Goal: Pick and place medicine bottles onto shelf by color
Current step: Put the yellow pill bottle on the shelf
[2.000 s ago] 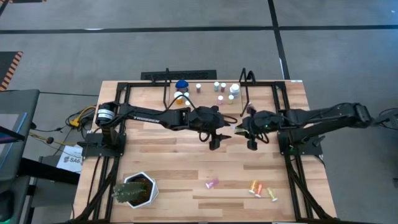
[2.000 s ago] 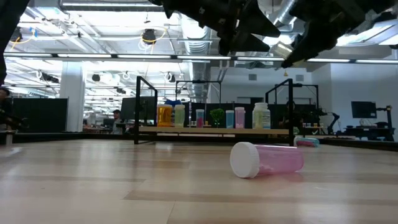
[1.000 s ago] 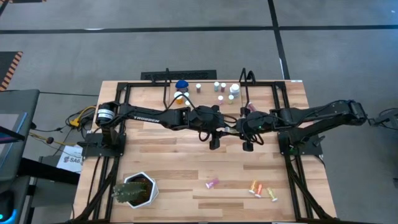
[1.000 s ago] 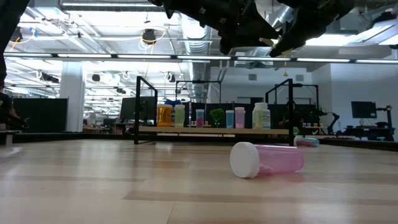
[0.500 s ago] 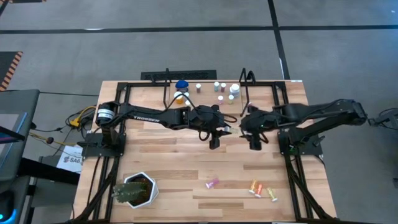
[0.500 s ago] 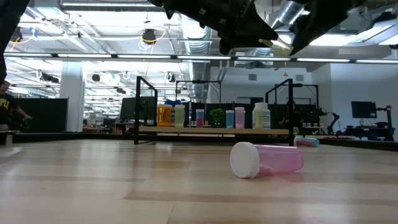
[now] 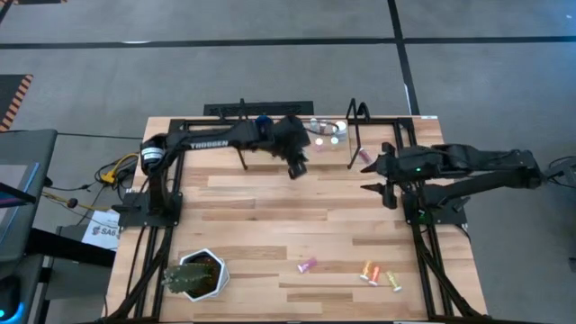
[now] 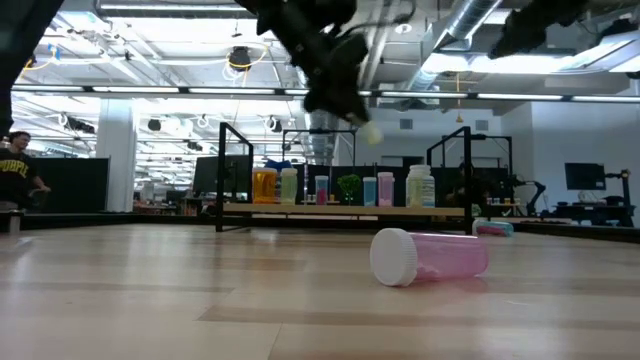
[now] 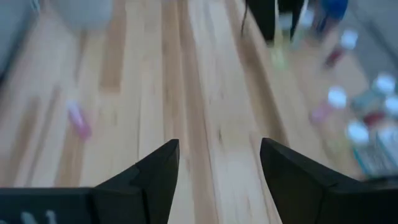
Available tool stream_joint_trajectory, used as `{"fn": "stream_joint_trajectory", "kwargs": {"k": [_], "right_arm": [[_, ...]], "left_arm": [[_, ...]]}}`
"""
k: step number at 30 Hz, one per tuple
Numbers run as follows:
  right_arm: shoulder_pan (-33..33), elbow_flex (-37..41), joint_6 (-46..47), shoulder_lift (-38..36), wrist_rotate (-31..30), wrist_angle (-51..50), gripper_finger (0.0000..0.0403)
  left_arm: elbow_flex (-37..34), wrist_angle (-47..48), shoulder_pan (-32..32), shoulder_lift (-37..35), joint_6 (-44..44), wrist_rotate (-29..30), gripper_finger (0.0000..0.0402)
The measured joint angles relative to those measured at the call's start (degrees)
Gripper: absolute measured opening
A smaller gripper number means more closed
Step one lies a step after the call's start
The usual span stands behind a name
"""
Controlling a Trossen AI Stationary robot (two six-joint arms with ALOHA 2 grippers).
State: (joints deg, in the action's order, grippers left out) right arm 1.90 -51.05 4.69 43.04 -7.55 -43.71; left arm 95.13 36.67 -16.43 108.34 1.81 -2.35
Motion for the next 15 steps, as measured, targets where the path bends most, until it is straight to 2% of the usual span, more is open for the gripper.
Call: {"fn": "stream_joint_trajectory", "kwargs": {"k": [3,8,15], "right_arm": [[-0.59,6.5,0.0,-4.93,0.0,9.08,0.0244],[-0.41,16.01,0.17,-10.21,-0.01,23.28,0.0244],[-0.49,23.66,-0.61,-13.71,-0.02,30.61,0.0244]], "left_arm": [[0.47,7.18,-3.66,0.02,-0.34,0.0,0.0097],[0.7,12.55,-8.81,0.32,-1.34,-0.52,0.0096],[0.68,13.02,-12.47,0.59,-2.78,-1.83,0.0097]]}}
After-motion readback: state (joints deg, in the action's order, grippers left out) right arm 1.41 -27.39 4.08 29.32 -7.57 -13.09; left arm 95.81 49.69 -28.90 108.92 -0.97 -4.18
